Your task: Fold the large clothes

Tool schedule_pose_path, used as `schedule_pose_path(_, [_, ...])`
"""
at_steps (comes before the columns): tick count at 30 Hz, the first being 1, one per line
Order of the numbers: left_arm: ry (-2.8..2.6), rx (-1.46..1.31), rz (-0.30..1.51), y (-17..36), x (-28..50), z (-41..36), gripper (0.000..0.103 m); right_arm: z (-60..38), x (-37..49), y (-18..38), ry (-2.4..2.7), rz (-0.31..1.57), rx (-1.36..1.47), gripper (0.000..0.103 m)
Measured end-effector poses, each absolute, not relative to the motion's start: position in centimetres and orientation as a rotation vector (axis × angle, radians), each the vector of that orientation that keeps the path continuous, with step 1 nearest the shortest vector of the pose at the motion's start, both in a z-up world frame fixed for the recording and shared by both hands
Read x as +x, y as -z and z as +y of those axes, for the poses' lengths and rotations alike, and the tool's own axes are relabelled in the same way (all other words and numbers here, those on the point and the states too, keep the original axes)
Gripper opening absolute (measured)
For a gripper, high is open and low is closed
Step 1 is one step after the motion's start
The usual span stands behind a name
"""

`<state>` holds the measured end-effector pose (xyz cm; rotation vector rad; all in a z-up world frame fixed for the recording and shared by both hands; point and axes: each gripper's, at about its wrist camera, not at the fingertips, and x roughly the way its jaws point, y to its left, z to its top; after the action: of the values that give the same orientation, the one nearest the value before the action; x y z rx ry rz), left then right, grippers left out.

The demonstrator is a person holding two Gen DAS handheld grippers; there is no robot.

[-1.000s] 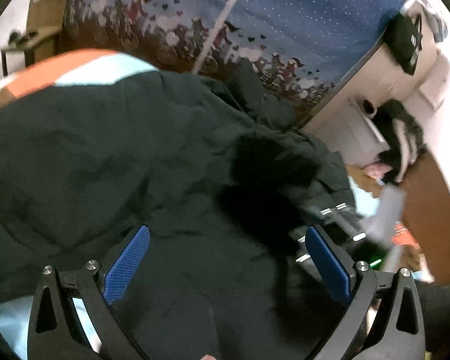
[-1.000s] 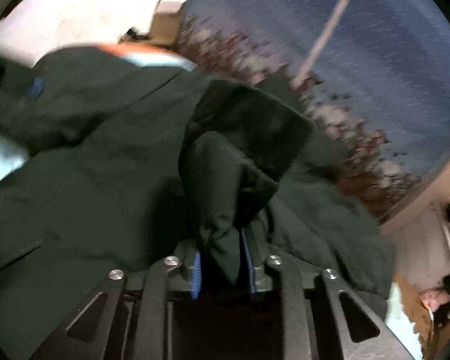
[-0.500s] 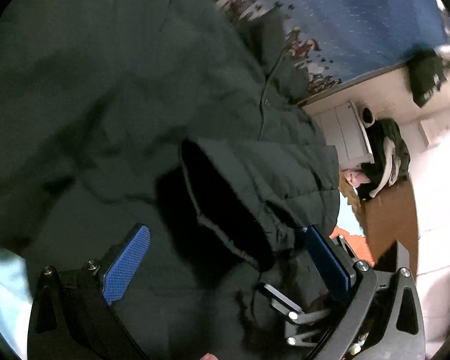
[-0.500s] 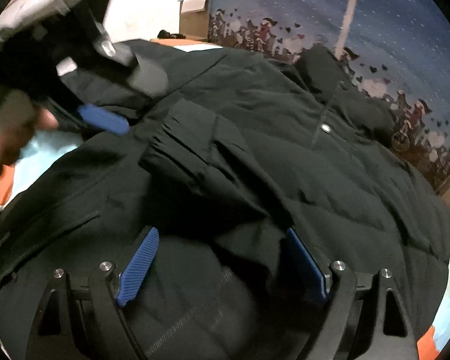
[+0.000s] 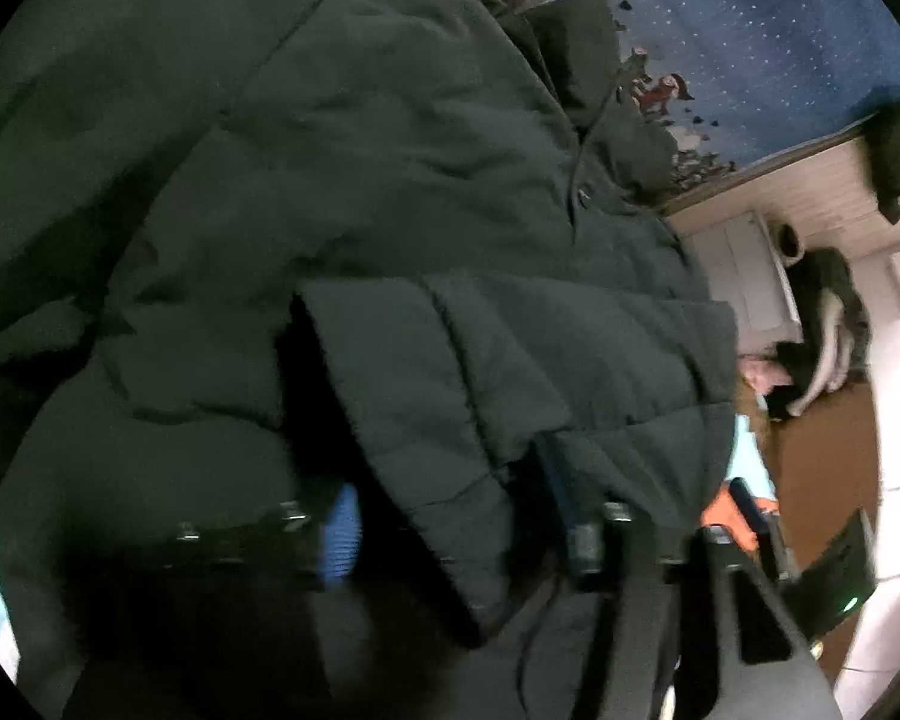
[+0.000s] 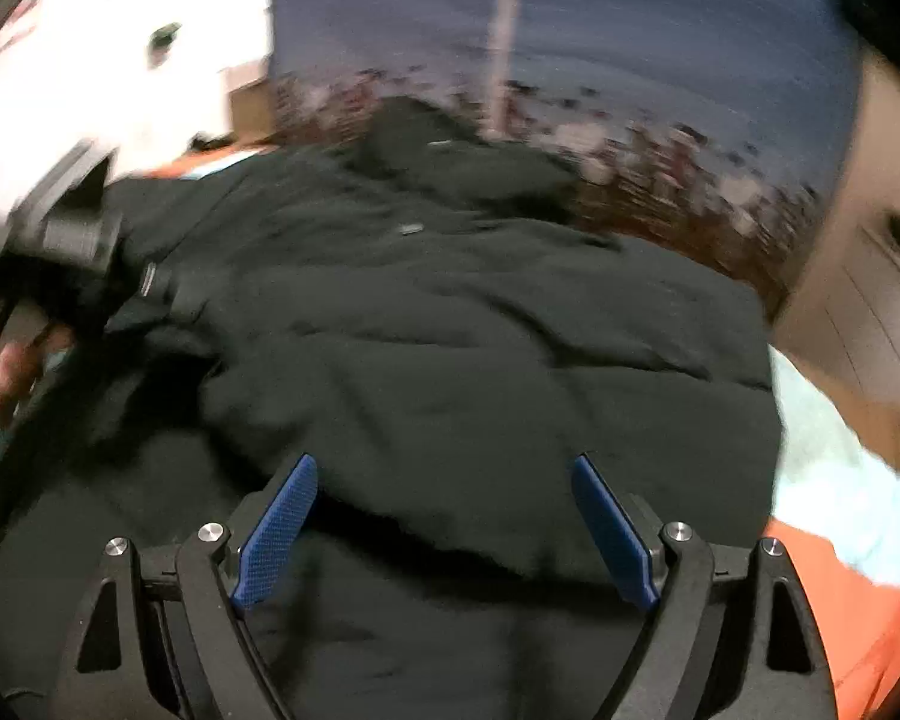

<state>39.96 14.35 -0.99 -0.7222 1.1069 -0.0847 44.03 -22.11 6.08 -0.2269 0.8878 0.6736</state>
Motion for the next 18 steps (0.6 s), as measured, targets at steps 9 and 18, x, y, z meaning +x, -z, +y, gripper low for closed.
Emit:
schedule_pose_path(9, [-0.053, -0.346, 0.855, -5.8, 38.7, 12.3, 0.012, -25.9, 47.9, -5.6, -0.445, 0.896, -0.153, 0.087])
schedule_pose_path(18, [-0.156, -0.197, 0.879, -3.6, 40.1, 13.2, 0.012, -26.3, 51.2, -3.5, -0.302, 0.954, -0.129, 0.087])
